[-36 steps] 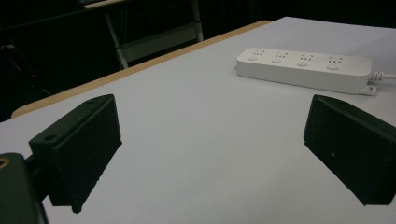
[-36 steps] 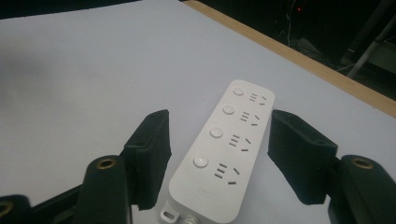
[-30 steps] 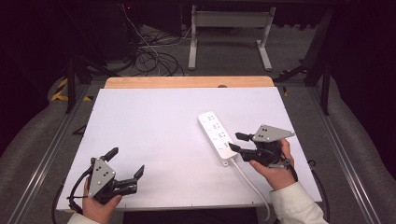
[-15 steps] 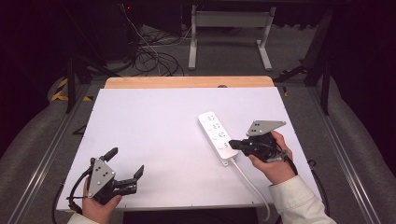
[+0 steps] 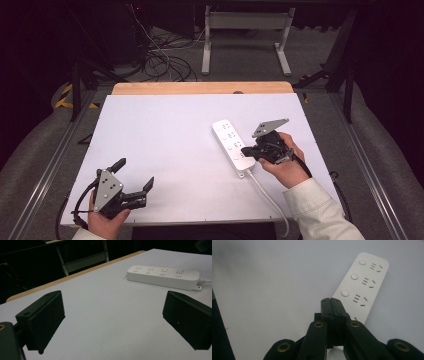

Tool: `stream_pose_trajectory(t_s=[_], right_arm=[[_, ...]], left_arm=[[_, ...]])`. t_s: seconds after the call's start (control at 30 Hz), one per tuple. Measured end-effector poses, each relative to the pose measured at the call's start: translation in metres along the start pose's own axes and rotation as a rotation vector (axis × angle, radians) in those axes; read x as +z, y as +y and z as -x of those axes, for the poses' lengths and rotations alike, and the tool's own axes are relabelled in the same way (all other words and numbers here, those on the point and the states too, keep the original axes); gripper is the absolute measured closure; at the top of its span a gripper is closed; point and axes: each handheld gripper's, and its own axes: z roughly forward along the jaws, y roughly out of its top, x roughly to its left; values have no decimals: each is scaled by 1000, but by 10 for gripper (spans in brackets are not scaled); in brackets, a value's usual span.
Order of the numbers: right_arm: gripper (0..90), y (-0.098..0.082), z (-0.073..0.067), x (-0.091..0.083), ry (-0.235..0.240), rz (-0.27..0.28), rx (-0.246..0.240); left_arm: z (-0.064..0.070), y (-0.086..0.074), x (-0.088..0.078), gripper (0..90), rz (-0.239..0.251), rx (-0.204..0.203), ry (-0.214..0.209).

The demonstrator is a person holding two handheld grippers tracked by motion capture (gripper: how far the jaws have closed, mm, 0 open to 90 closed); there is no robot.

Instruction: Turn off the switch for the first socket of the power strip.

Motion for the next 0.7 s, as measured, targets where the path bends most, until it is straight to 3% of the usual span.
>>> stream_pose_trajectory(t_s=[0.47, 0.7], right_arm=[[900, 7, 7, 24, -11, -84, 10], [900, 8, 9, 34, -20, -93, 8]], left_arm=[[0, 0, 0, 42, -1, 1, -2], [0, 0, 0, 43, 2, 0, -7]])
